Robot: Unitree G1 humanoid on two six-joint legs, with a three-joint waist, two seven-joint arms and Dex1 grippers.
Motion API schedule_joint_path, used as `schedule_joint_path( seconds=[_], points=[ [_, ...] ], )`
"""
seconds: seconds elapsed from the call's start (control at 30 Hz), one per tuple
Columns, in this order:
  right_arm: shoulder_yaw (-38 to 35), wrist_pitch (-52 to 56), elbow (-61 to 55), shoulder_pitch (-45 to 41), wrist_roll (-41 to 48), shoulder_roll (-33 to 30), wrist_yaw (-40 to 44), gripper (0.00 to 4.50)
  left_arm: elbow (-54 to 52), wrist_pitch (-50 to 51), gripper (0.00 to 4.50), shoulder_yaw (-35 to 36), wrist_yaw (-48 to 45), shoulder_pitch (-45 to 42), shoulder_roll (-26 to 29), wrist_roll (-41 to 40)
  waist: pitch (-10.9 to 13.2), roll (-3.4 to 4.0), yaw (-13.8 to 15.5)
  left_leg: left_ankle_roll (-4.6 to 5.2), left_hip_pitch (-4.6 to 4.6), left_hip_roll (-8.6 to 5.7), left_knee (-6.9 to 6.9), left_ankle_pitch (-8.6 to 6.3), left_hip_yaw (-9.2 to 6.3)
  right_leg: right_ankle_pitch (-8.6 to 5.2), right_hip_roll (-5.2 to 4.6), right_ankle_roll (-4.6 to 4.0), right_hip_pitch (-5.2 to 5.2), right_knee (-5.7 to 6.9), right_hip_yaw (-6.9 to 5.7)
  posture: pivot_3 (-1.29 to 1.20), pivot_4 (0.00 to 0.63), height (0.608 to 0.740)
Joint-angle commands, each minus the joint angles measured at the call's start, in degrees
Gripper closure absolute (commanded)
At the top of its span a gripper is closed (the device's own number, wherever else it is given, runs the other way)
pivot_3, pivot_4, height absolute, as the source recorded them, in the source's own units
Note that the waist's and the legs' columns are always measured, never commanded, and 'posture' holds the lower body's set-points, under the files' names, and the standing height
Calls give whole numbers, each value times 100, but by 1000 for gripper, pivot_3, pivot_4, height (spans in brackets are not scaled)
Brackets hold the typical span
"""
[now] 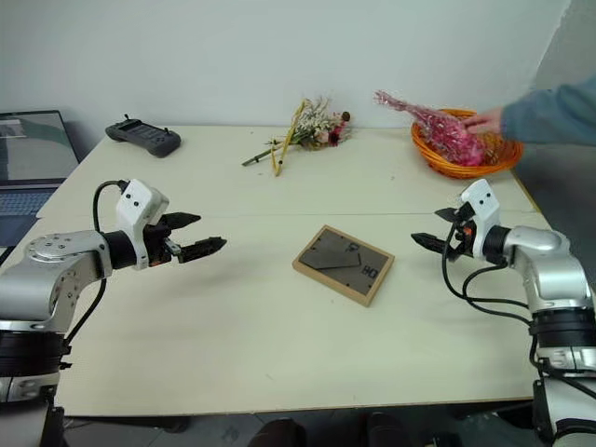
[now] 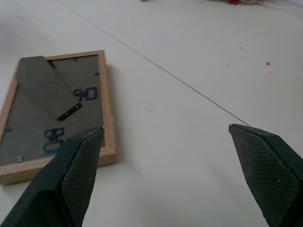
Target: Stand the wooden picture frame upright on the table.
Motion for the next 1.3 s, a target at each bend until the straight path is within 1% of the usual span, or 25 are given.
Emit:
schedule_joint_path(
  seconds=[0.03, 0.2, 0.33, 0.4, 0.47, 0.5, 0.57, 0.63, 0.7, 0.77, 0.93, 0.97, 1.0, 1.07, 1.17, 1.3],
  points=[
    [54, -86, 161, -278, 10, -122, 388, 14, -1, -176, 0, -70, -263, -188, 169, 89, 0, 0, 2, 0, 0, 0, 0, 0, 0, 0, 0, 0, 0, -1, 0, 0, 150, 740],
    [238, -418, 519, -502, -249, -134, 514, 14, 296, -537, 0, -133, 22, -429, -32, 409, 1, 1, 3, 1, -1, 1, 1, 0, 1, 0, 0, 0, -2, 0, 0, 0, 150, 740],
    [347, -669, 781, -624, -455, -68, 503, 14, 168, -467, 0, -153, -173, -368, -80, 306, 1, 1, 3, 1, -4, 1, 2, 0, 3, 0, 0, 0, -3, -1, 2, 0, 150, 740],
    [365, -818, 1016, -803, -540, 69, 389, 0, -67, -322, 358, -200, -429, -260, -34, 156, 1, 1, 1, 1, -5, 1, 3, 0, 5, 0, -1, 0, -4, -1, 2, 0, 150, 740],
    [478, -1098, 1436, -1066, -782, 188, 239, 387, -275, -288, 736, -235, -587, -190, -24, 101, 1, 1, -6, 0, -5, 1, 3, 0, 8, 0, -1, 0, -7, 2, 5, 0, 150, 740],
    [517, -1200, 1602, -1154, -872, 219, 194, 581, -317, -273, 1001, -237, -599, -187, -36, 95, 1, 2, -8, 0, -5, 1, 3, 0, 8, 0, -1, 0, -7, 2, 5, 0, 150, 740],
    [621, -1460, 2079, -1393, -1145, 328, -66, 1025, -356, -275, 1376, -284, -537, -214, -147, 113, 1, 2, -14, 0, -6, 2, 2, 0, 8, 0, 0, 0, -10, 4, 5, 0, 150, 740],
    [701, -1696, 2538, -1625, -1379, 506, -358, 1435, -435, -281, 1708, -409, -444, -164, -339, 128, 1, 2, -18, -1, -5, 2, 2, 0, 9, 0, -1, 0, -10, 3, 5, 0, 150, 740],
    [769, -1892, 2871, -1789, -1552, 685, -569, 1981, -557, -421, 2230, -637, -376, -41, -524, 259, 1, 2, -25, -1, -5, 2, 3, 1, 12, 0, -1, 0, -10, 3, 8, 0, 150, 740],
    [843, -2102, 3131, -1885, -1708, 837, -692, 2436, -548, -427, 2625, -775, -148, -34, -824, 346, 1, 2, -28, -2, -6, 2, 3, 1, 13, 0, -1, 0, -10, 3, 9, 0, 150, 740],
    [914, -2364, 3572, -1990, -1939, 1225, -1101, 3659, -198, -721, 3735, -1181, 208, -86, -1377, 744, 1, 2, -16, -4, -10, 2, 9, 2, 16, 0, -3, 0, -11, 5, 9, 0, 150, 740],
    [937, -2414, 3633, -1987, -1982, 1284, -1157, 3840, -132, -762, 3929, -1214, 241, -119, -1457, 777, 1, 2, -19, -4, -10, 2, 7, 2, 15, 0, -3, 0, -11, 4, 9, 0, 150, 740],
    [959, -2450, 3671, -1976, -2030, 1353, -1211, 4156, -88, -774, 4192, -1258, 253, -155, -1542, 803, 1, 2, -19, -4, -10, 3, 8, 2, 15, 0, -3, -1, -11, 4, 8, 0, 150, 740],
    [996, -2515, 3694, -1954, -2121, 1457, -1303, 4469, -20, -806, 4465, -1341, 252, -189, -1651, 862, 1, 2, -29, -5, -11, 3, 8, 3, 15, 0, -3, -1, -12, 6, 8, 0, 150, 740],
    [1039, -2476, 3485, -1824, -2134, 1612, -1230, 4469, 58, -830, 4465, -1454, 268, -201, -1771, 962, 1, 2, -47, -9, -12, 3, 9, 5, 14, 1, -3, -1, -13, 6, 8, 0, 150, 740],
    [1176, -2202, 2630, -1344, -2059, 1787, -877, 4469, 338, -851, 4465, -1608, 416, -302, -1963, 1190, 0, 2, -55, -7, -11, 3, 9, 4, 13, 0, -3, 0, -11, 5, 7, 0, 150, 740]
  ],
)
